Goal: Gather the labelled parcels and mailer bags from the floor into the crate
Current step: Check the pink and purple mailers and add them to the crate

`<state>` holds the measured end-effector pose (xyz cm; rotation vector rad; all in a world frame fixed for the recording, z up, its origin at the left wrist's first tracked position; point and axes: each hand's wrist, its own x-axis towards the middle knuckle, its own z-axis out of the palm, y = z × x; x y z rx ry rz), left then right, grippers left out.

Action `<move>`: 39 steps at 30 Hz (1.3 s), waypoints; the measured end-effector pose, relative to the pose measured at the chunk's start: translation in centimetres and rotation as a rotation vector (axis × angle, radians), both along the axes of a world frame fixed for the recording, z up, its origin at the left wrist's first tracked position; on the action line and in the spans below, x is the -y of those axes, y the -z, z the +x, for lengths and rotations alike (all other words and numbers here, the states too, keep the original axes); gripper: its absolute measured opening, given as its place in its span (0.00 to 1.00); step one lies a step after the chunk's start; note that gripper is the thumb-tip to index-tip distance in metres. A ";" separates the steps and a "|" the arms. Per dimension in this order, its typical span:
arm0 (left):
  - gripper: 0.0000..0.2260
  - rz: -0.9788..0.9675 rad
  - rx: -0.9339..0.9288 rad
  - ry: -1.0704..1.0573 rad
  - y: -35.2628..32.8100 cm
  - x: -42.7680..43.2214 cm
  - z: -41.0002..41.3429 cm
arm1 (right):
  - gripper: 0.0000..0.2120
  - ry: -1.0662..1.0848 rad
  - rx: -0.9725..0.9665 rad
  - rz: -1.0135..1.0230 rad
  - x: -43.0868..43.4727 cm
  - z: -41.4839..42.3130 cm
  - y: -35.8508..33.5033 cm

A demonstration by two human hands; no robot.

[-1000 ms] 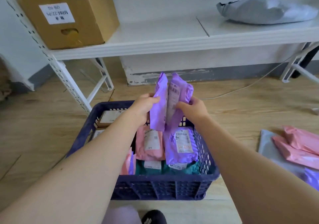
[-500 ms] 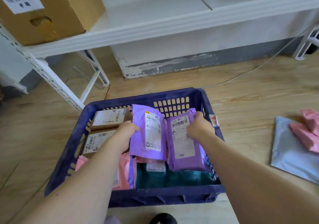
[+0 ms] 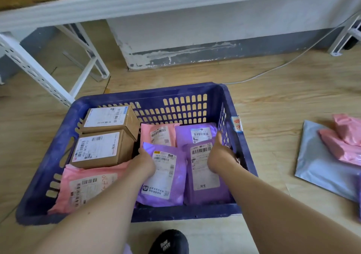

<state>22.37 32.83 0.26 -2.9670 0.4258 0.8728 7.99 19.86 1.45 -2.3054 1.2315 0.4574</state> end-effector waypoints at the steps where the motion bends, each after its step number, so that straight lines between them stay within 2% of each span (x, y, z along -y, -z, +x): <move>1: 0.30 0.061 0.013 0.080 0.4 -0.4 -0.4 | 0.32 0.002 -0.040 0.024 -0.4 -0.2 0.1; 4: 0.37 0.113 0.140 0.332 0.8 -0.8 -1.7 | 0.44 -0.078 -0.119 -0.056 -0.9 -0.1 -0.3; 6: 0.39 0.116 0.313 0.577 0.6 -0.2 -2.3 | 0.39 -0.184 -0.175 -0.135 -0.8 0.1 -0.5; 8: 0.38 0.075 0.363 0.721 0.5 0.8 -2.5 | 0.32 -0.235 -0.212 -0.172 -0.5 0.1 -0.5; 11: 0.37 0.043 0.142 0.657 1.1 1.7 -2.7 | 0.33 -0.315 -0.216 -0.096 0.0 -0.1 0.4; 14: 0.49 0.126 -0.074 0.637 1.9 1.5 -2.5 | 0.44 -0.376 -0.261 0.007 0.3 -0.4 1.7; 16: 0.53 0.156 -0.143 0.621 2.3 1.4 -2.1 | 0.49 -0.394 -0.285 0.064 0.2 -0.5 2.2; 22: 0.58 0.216 -0.201 0.586 3.3 2.3 -2.3 | 0.52 -0.377 -0.299 0.127 0.1 -0.1 3.5; 28: 0.57 0.308 -0.226 0.608 3.6 3.0 -2.1 | 0.51 -0.383 -0.316 0.195 0.7 0.8 4.0; 39: 0.56 0.350 -0.226 0.614 3.7 3.6 -2.0 | 0.49 -0.403 -0.391 0.216 0.5 1.5 4.1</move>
